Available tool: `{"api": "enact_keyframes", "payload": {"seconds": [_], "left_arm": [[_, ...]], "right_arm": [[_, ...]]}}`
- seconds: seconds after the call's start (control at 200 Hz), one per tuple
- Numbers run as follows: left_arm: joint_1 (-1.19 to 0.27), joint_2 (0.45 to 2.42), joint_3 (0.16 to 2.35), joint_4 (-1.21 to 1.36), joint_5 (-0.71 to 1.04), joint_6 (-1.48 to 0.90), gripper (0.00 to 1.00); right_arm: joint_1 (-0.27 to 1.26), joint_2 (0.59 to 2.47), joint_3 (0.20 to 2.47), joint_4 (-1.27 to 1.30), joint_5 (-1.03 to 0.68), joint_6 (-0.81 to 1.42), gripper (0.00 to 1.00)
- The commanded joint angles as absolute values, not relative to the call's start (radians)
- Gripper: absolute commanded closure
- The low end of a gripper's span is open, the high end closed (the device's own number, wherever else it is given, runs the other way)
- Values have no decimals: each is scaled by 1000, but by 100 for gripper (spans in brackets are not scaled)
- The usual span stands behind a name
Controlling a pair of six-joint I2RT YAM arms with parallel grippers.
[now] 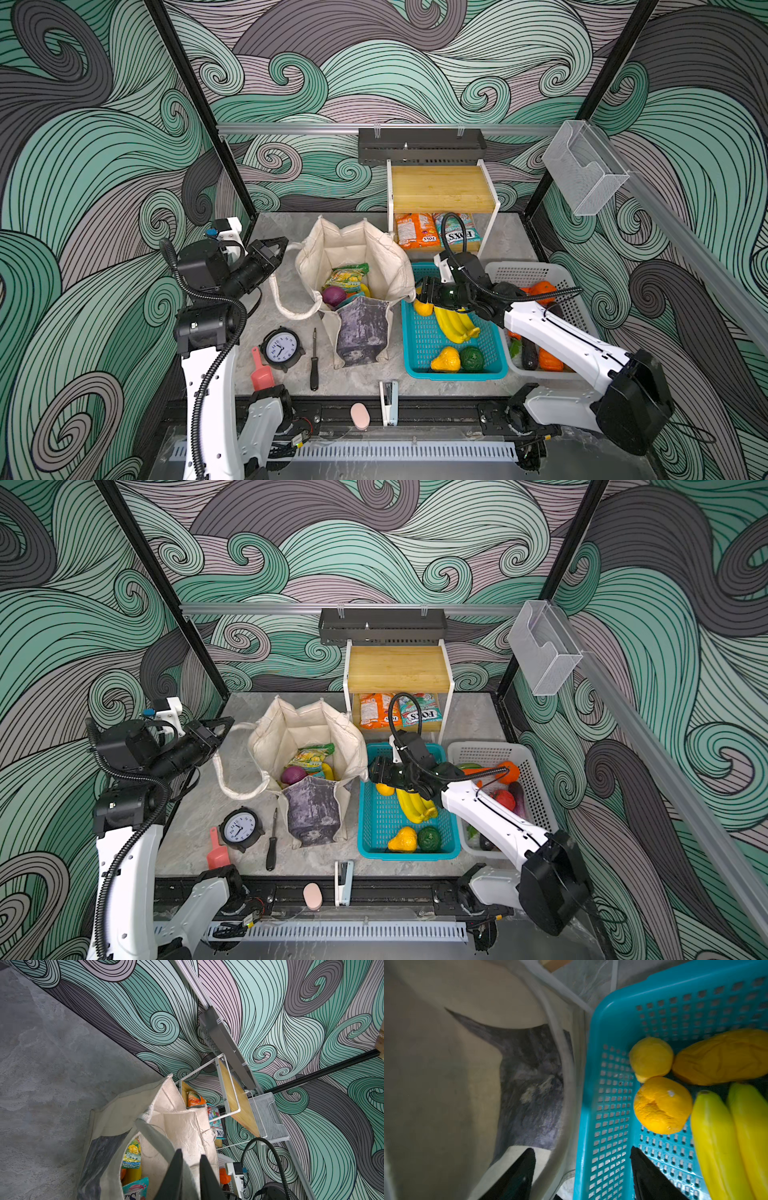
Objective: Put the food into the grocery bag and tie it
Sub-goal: 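Release the bag rim and grasp the far rope handle with the right gripper, then lift the rope handles upward with both grippers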
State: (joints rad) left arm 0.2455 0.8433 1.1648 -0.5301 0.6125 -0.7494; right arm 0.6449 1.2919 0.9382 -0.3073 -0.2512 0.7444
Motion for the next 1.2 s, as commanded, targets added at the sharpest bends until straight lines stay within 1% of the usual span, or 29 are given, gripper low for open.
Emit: {"api": "enact_keyframes", "payload": {"seconds": [0.0,0.195,0.38,0.42,0.525,0.58,0.635,0.675,0.77,0.836,1.006,1.041,1.081,1.126,1.151,1.181,1.191,1.196], "left_arm": [[242,824,1151,-522,612,-734,100],[242,811,1129,-527,611,-732,100],[242,800,1111,-519,600,-745,100],[242,798,1106,-516,602,-747,100],[242,790,1093,-515,602,-747,100],[242,788,1085,-513,600,-749,100],[242,789,1081,-512,601,-750,100],[242,788,1079,-510,604,-751,100],[242,786,1071,-500,605,-757,100],[242,788,1071,-497,610,-759,100],[242,790,1066,-495,611,-758,100],[242,791,1065,-493,610,-762,100],[242,789,1063,-491,610,-764,100],[242,786,1062,-491,609,-762,100],[242,787,1060,-491,609,-761,100],[242,786,1061,-495,608,-758,100],[242,786,1061,-497,608,-757,100],[242,786,1062,-499,607,-756,100]], "right_arm": [[668,1312,936,-185,-300,817,27],[730,1366,934,-114,-317,873,29],[762,1433,885,69,-346,979,28],[770,1441,881,92,-331,993,29],[795,1464,861,171,-283,1033,37],[805,1480,833,268,-279,1082,44],[816,1494,815,351,-270,1121,46],[823,1501,808,394,-255,1134,45],[835,1521,817,429,-238,1163,34],[848,1536,830,451,-241,1182,33],[877,1574,819,520,-163,1206,30],[876,1586,825,518,-148,1207,32],[874,1603,827,539,-144,1209,38],[879,1625,842,556,-147,1212,50],[881,1636,851,558,-153,1213,52],[887,1650,865,564,-163,1212,60],[890,1653,869,566,-166,1211,64],[892,1658,872,571,-169,1210,68]]}}
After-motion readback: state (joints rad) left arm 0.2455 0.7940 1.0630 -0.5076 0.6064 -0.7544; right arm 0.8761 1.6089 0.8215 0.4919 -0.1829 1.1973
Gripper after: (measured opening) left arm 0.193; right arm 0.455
